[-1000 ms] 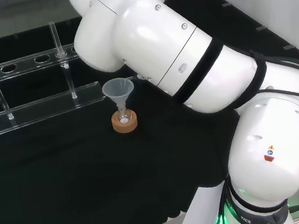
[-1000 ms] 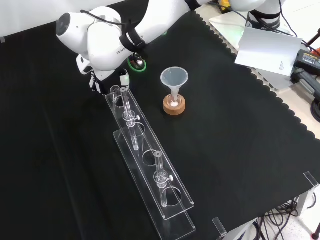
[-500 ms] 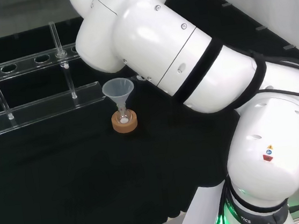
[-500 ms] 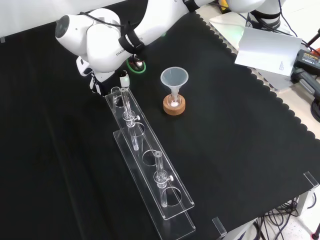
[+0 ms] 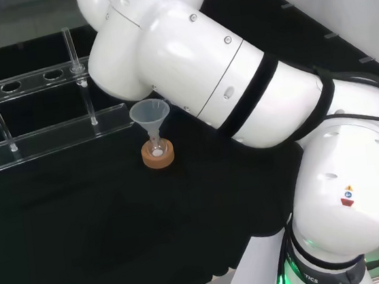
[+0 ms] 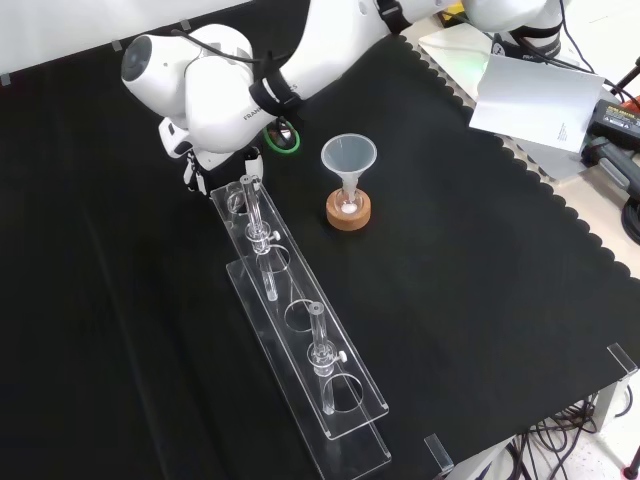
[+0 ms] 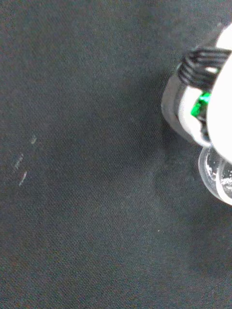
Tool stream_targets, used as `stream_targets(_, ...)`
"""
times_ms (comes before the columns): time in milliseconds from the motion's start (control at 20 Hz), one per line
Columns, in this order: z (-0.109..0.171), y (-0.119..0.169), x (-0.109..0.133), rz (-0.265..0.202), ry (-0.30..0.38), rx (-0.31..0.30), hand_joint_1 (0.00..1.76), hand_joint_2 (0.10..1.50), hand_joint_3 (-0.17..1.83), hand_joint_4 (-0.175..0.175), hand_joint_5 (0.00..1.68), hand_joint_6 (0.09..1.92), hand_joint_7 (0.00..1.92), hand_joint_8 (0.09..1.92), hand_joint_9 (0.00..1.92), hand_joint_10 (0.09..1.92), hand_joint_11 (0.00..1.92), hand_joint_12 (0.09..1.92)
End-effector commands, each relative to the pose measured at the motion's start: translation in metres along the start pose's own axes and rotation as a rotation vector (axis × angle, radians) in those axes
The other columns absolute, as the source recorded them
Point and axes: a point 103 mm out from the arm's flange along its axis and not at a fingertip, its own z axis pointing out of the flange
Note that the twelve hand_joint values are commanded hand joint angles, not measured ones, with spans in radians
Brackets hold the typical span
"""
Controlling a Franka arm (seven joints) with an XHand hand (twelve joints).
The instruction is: Put the weighing funnel back on the table.
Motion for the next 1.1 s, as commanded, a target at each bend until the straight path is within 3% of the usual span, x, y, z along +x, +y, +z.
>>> stream_targets(50,-0.007,-0.009,0.003,-0.026,-0.001,-0.066,1.08,0.96,0.11,0.106,1.04,0.77,0.53,0.69,0.94,0.31,0.83,1.02)
stream_targets(200,-0.011,-0.014,0.004,-0.039,-0.002,-0.081,1.05,0.89,0.10,0.029,0.82,0.72,0.48,0.67,0.90,0.31,0.79,1.03)
stream_targets(300,-0.012,-0.016,0.003,-0.044,-0.004,-0.079,1.03,0.78,0.28,0.007,0.65,0.71,0.42,0.68,0.84,0.35,0.73,1.06)
stream_targets(400,-0.013,-0.018,0.003,-0.043,-0.008,-0.063,1.00,0.66,0.47,-0.001,0.51,0.63,0.36,0.68,0.76,0.40,0.63,1.13)
stream_targets(550,-0.014,-0.020,0.003,-0.044,-0.012,-0.043,0.97,0.58,0.60,-0.004,0.40,0.47,0.28,0.68,0.65,0.48,0.51,1.23)
stream_targets(750,-0.023,-0.029,0.001,-0.042,-0.002,-0.066,0.95,0.56,0.63,-0.003,0.39,0.35,0.24,0.68,0.56,0.56,0.44,1.26)
stream_targets(1100,-0.058,-0.063,-0.012,-0.032,0.017,-0.096,0.93,0.55,0.63,-0.003,0.39,0.31,0.23,0.67,0.53,0.57,0.42,1.27)
